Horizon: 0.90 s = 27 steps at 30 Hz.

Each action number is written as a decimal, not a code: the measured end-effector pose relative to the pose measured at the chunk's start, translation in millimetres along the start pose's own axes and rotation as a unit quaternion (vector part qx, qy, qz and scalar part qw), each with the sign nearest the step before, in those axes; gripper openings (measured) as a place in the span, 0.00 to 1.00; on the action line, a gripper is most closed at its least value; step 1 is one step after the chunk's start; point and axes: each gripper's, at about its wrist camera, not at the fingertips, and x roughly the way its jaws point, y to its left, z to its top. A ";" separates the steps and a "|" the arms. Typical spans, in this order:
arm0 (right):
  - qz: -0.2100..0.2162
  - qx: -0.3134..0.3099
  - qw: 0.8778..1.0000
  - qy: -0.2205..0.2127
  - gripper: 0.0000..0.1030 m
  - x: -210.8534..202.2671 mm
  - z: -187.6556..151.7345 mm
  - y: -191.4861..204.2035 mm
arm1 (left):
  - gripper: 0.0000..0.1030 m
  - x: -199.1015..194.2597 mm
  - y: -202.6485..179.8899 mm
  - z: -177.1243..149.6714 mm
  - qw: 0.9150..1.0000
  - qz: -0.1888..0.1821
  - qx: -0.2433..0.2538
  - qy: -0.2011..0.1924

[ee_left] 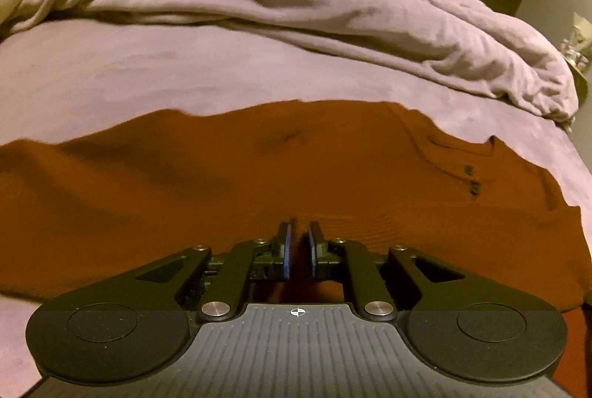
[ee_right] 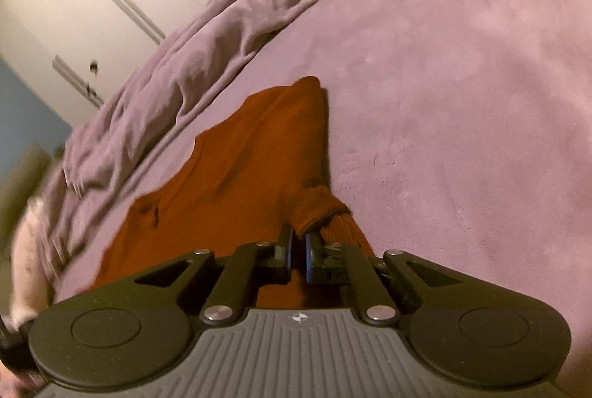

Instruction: Fold small clothes

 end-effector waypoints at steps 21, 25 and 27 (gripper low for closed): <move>-0.033 -0.189 0.981 0.011 0.09 31.5 -19.0 74.0 | 0.13 -0.3 -8.1 -2.4 0.998 -0.053 -0.032 0.026; -0.044 -0.220 0.974 0.005 0.09 30.7 -26.9 78.7 | 0.13 4.7 -5.2 -8.0 0.999 -0.034 -0.028 0.027; -0.048 -0.239 0.970 -0.001 0.09 32.2 -32.1 80.9 | 0.19 5.0 -2.8 -11.9 0.999 -0.028 -0.027 0.020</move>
